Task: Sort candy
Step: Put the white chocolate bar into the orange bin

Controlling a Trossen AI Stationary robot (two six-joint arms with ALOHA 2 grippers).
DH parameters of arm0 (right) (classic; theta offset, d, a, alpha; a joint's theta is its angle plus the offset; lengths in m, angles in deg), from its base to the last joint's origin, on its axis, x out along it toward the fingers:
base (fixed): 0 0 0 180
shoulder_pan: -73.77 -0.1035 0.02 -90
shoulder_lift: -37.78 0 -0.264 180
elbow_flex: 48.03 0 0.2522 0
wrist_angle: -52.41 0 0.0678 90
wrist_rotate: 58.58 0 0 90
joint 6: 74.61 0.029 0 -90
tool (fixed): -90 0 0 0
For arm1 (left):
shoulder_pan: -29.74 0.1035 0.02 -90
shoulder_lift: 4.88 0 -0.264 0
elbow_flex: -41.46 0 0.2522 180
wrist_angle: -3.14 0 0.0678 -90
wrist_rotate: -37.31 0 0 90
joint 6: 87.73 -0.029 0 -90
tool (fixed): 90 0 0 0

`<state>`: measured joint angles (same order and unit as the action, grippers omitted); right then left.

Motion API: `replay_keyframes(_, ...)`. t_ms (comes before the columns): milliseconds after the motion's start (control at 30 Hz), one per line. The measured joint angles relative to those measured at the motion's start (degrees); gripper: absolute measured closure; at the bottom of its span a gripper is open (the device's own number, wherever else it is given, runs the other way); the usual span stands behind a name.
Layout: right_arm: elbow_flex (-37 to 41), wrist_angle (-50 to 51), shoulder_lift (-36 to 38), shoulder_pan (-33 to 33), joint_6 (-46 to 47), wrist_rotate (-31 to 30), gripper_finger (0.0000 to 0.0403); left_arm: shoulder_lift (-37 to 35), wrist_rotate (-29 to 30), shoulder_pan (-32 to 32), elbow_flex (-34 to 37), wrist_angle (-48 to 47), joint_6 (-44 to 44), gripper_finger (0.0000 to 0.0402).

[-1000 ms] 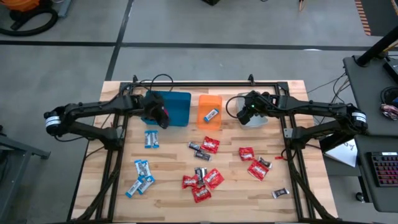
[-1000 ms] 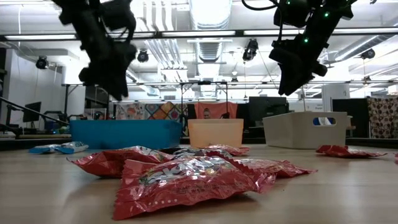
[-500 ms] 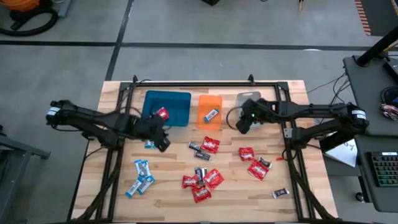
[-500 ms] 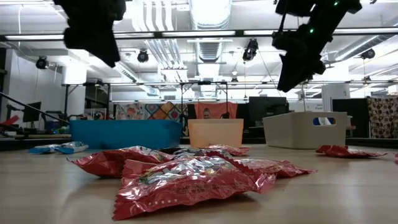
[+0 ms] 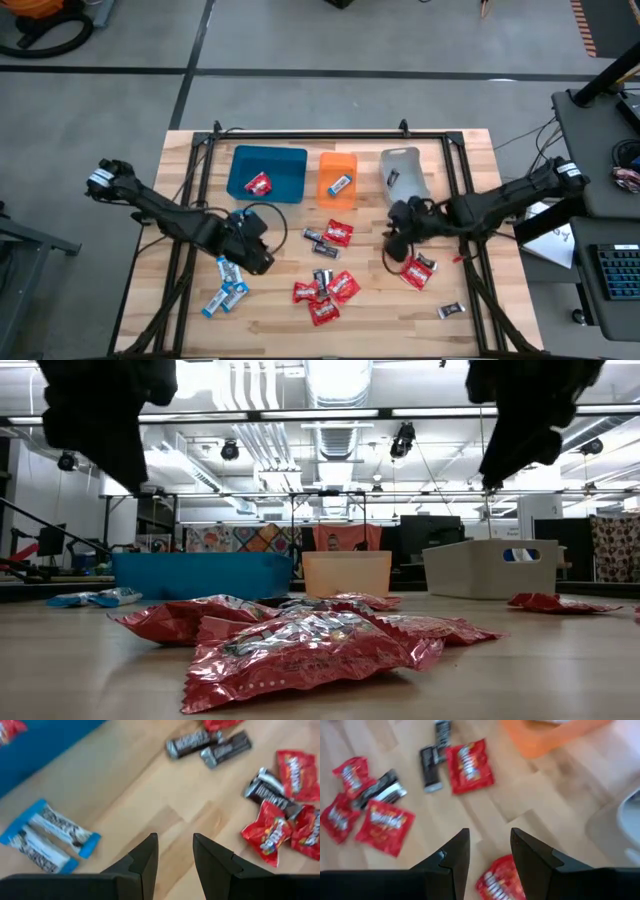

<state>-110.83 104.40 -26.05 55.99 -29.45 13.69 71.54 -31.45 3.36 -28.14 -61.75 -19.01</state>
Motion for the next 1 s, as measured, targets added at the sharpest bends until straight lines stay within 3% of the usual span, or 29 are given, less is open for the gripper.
replay_keyframes(267, 0.0, -0.2, -4.7, -7.6, 5.9, -3.7, 0.0267, 8.0, -4.2, -0.6, 0.0, -1.3, 5.3, 0.0295)
replay_keyframes(567, 0.0, -1.6, -8.1, -7.9, 5.6, -5.4, 0.0267, 12.6, -4.5, -0.8, 0.0, -12.9, 20.2, 0.0295)
replay_keyframes(833, 0.0, -2.6, -8.2, -7.7, 5.2, -5.6, 0.0267, 15.7, -4.0, -0.3, 0.1, -13.9, 20.8, 0.0289)
replay_keyframes(1000, 0.0, -2.8, -8.2, -7.7, 4.8, -6.2, 0.0267, 17.2, 0.7, 1.3, 0.1, -14.0, 18.6, 0.0248)
